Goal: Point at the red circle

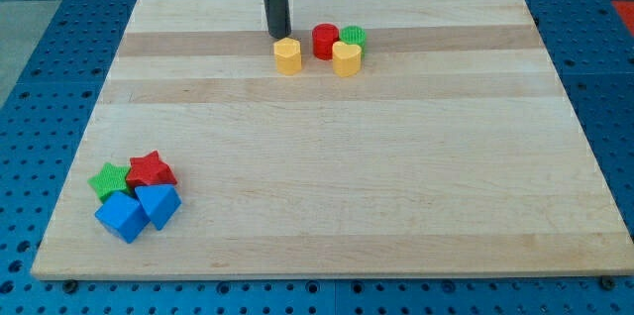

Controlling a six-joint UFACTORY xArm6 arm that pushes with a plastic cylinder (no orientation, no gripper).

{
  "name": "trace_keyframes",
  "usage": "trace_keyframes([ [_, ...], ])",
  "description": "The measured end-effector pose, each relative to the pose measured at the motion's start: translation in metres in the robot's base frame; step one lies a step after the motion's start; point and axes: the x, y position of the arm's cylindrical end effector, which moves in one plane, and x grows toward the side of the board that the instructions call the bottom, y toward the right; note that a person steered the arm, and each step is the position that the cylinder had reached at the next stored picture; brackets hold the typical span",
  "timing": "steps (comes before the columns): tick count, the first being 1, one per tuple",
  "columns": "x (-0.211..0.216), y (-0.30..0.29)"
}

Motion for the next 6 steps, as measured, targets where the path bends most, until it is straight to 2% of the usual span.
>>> trace_keyframes([
  [2, 0.015, 0.013],
  [4, -0.039, 0.027],
  [5, -0.018, 0.059],
  [6, -0.018, 0.059],
])
